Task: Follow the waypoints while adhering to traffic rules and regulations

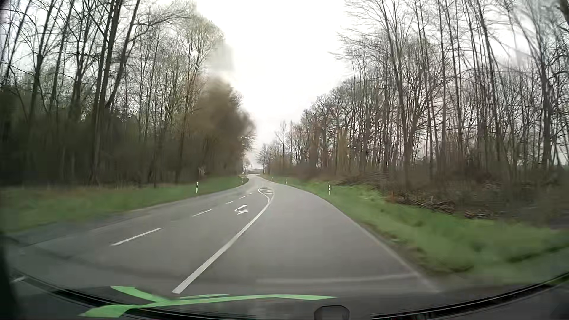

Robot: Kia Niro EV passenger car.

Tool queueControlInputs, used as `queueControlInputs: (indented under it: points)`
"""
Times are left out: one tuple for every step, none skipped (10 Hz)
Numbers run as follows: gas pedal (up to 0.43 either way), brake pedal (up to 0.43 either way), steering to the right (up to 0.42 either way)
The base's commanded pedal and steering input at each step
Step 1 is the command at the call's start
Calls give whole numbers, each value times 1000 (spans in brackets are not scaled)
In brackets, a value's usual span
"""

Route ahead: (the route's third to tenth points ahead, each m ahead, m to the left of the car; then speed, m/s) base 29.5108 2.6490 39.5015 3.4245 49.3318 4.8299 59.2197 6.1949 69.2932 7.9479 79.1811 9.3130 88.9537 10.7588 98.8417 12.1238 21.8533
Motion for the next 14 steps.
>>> queueControlInputs:
  points:
    - [209,0,-10]
    - [228,0,-11]
    - [280,0,-11]
    - [287,0,-12]
    - [287,0,-13]
    - [311,0,-15]
    - [319,0,-15]
    - [319,0,-15]
    - [319,0,-15]
    - [299,0,-15]
    - [260,0,-16]
    - [260,0,-17]
    - [240,0,-18]
    - [228,0,-18]
